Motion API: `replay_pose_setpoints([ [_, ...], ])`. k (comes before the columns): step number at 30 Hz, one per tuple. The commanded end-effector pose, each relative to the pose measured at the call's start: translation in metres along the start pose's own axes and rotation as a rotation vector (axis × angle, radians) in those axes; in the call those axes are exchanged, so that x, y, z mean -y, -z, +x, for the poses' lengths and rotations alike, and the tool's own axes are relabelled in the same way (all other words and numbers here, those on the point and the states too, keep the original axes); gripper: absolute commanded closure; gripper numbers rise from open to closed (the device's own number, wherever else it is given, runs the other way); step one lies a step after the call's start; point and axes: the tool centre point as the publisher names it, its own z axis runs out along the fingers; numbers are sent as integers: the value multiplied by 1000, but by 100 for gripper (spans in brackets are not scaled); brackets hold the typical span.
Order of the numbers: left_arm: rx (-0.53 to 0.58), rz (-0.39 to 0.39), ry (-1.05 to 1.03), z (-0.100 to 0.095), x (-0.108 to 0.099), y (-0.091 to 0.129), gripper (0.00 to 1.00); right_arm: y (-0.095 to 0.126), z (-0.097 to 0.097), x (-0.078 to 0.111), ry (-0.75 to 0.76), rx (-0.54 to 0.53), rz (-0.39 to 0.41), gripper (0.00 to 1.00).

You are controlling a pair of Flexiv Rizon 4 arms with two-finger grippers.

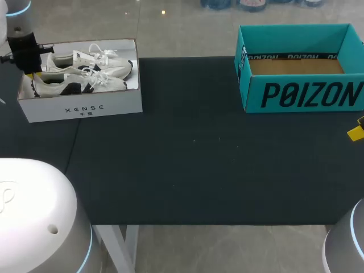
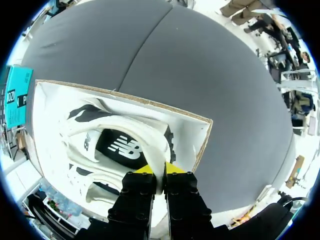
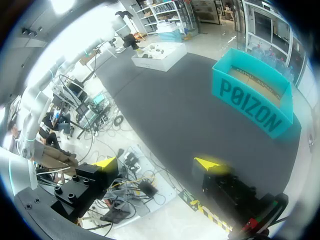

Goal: Take the shoe out of the shoebox, open the shoe tongue, remove and reinsert the insole, then place the shoe into the shoebox

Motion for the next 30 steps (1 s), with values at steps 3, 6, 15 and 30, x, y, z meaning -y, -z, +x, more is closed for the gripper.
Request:
replay_pose_setpoints([
  [3, 60, -88, 18, 0, 8, 54, 100, -1, -1, -1, -1, 0, 3, 0],
  [6, 91, -126, 15, -8, 9, 80, 100, -1, -1, -1, -1, 0, 3, 0],
  [15, 183, -214, -52, -49, 33, 152, 100, -1, -1, -1, -1, 0, 3, 0],
  [30, 267, -178, -232, -175, 145, 152, 100, -1, -1, -1, -1, 0, 3, 0],
])
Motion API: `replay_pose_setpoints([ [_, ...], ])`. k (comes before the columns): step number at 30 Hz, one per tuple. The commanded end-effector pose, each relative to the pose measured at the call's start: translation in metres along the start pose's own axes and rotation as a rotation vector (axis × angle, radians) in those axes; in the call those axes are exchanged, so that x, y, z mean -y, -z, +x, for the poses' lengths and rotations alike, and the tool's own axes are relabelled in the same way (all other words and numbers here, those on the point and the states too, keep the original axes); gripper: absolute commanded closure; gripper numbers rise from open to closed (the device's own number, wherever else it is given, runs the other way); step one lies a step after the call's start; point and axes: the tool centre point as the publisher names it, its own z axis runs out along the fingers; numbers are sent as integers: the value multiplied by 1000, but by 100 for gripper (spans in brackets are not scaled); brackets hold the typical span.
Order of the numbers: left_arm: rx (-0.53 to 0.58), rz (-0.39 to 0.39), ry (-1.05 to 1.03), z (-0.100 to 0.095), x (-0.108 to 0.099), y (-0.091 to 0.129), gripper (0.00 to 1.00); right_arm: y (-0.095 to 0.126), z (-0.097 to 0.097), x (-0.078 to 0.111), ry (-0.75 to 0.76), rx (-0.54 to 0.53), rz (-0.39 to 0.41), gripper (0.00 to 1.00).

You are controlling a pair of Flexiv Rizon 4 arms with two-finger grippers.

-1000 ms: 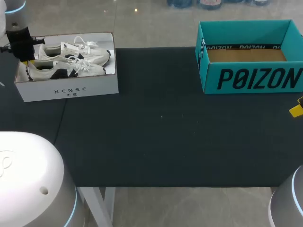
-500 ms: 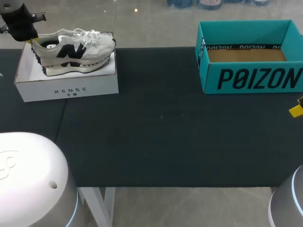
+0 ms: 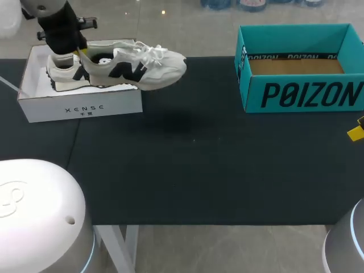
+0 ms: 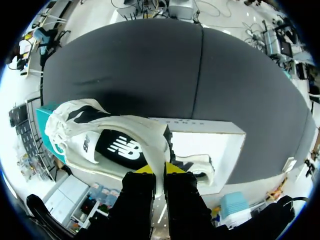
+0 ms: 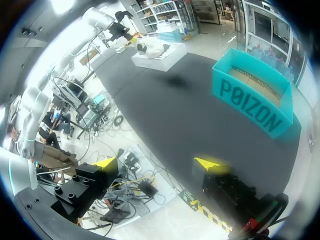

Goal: Take the shoe out of the shoebox, open the shoe tongue, remove and reinsert the insole, then place the shoe into the shoebox

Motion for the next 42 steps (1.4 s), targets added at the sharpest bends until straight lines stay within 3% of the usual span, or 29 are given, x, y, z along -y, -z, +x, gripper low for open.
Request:
replay_pose_setpoints([
  [1, -11, -31, 3, -32, 21, -21, 100, -1, -1, 0, -1, 0, 3, 0],
  [16, -27, 22, -87, -153, 107, -59, 100, -1, -1, 0, -1, 0, 3, 0],
  [22, -32, 56, -76, -190, 141, -67, 100, -1, -1, 0, -1, 0, 3, 0],
  [33, -57, 114, -90, -216, 206, -92, 100, -1, -1, 0, -1, 0, 3, 0],
  [42, -100, 135, -93, -210, 227, -111, 100, -1, -1, 0, -1, 0, 3, 0],
])
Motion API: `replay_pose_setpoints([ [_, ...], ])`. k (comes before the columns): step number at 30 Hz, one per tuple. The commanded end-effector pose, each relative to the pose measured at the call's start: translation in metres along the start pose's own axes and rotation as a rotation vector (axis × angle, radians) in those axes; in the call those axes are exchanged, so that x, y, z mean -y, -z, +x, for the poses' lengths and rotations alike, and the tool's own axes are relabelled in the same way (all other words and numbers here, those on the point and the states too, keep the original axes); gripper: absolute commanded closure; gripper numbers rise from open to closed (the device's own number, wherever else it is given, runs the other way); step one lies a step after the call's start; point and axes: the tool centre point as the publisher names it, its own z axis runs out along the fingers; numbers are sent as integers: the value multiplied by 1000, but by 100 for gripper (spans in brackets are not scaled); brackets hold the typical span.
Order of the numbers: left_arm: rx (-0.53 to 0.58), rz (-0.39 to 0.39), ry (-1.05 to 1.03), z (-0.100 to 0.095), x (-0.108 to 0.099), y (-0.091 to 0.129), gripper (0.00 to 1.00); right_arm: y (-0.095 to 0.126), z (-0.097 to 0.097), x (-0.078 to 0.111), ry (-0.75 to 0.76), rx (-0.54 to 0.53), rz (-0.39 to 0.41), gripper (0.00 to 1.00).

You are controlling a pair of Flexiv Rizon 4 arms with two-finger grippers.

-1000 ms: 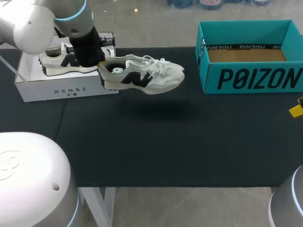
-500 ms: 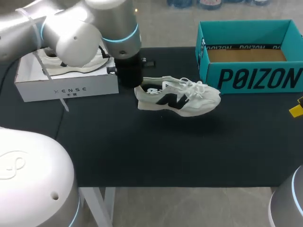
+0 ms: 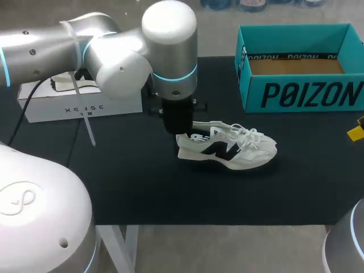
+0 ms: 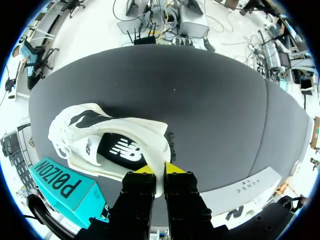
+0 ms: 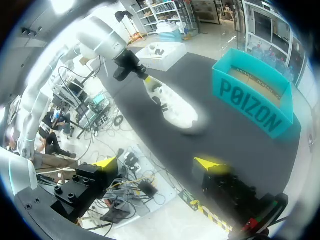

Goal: Take the shoe out of the shoebox, open the shoe tongue, remove and reinsert the insole, then place the shoe into the shoebox

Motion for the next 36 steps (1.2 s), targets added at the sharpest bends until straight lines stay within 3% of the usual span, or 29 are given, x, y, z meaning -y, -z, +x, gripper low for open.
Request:
replay_pose_setpoints([
  [1, -14, 6, 9, -2, 4, -9, 100, -1, -1, -1, -1, 0, 3, 0],
  [16, -72, 66, 69, 1, 24, -41, 100, -1, -1, -1, -1, 0, 3, 0],
  [17, -79, 66, 62, 1, 24, -42, 86, -1, -1, -1, -1, 0, 3, 0],
  [18, -88, 65, 63, 1, 24, -43, 35, -1, -1, -1, -1, 0, 3, 0],
  [19, -88, 66, 64, 1, 23, -43, 0, -1, -1, -1, -1, 0, 3, 0],
  [24, -67, 25, 59, 3, 10, -27, 0, -1, -1, -1, -1, 0, 3, 0],
  [29, -5, -24, 134, 8, -21, 11, 0, -1, -1, -1, -1, 0, 3, 0],
  [32, 48, 43, 258, 15, -43, 29, 0, -1, -1, -1, -1, 0, 3, 0],
  [36, 131, 151, 472, 34, -63, 33, 0, -1, -1, -1, -1, 0, 3, 0],
])
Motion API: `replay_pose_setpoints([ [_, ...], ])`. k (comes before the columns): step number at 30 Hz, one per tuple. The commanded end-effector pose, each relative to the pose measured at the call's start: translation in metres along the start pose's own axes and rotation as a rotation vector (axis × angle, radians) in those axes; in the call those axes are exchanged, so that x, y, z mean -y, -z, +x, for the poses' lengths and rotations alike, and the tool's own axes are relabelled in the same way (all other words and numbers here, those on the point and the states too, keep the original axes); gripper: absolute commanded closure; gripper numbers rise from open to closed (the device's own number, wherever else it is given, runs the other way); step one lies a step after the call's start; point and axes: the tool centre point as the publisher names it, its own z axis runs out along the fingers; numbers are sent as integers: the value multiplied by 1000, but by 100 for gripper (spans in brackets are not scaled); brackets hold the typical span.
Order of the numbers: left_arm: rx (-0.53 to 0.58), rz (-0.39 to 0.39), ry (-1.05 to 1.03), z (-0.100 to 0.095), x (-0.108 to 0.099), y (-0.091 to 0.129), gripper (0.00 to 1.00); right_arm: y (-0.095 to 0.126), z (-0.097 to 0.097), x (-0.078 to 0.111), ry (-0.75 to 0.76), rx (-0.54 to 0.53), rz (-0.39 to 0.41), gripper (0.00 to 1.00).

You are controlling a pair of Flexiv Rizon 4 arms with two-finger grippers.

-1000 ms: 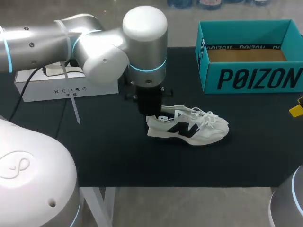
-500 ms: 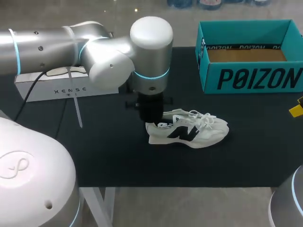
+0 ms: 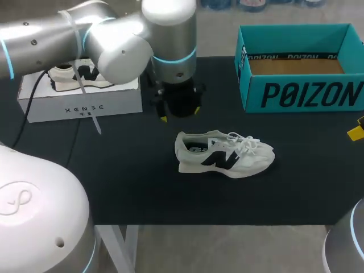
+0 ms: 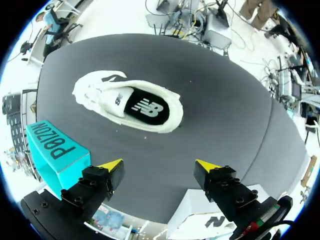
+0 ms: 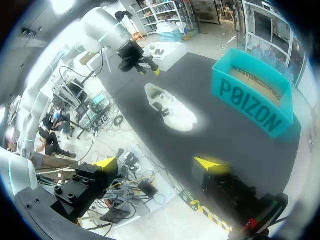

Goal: Take the shoe out of the shoebox, open the shoe tongue, remove and reinsert the insole, then place the shoe into the shoebox

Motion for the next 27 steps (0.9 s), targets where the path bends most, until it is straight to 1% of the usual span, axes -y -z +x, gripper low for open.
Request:
replay_pose_setpoints([
  [1, 134, 209, 231, 26, -26, 14, 0, -1, -1, -1, -1, 0, 3, 0],
  [2, 156, 259, 269, 30, -28, 11, 0, -1, -1, -1, -1, 0, 3, 0],
  [3, 113, 286, 340, 34, -29, 5, 0, -1, -1, -1, -1, 0, 3, 0],
  [27, 113, 286, 340, 34, -29, 5, 0, -1, -1, -1, -1, 0, 3, 0],
])
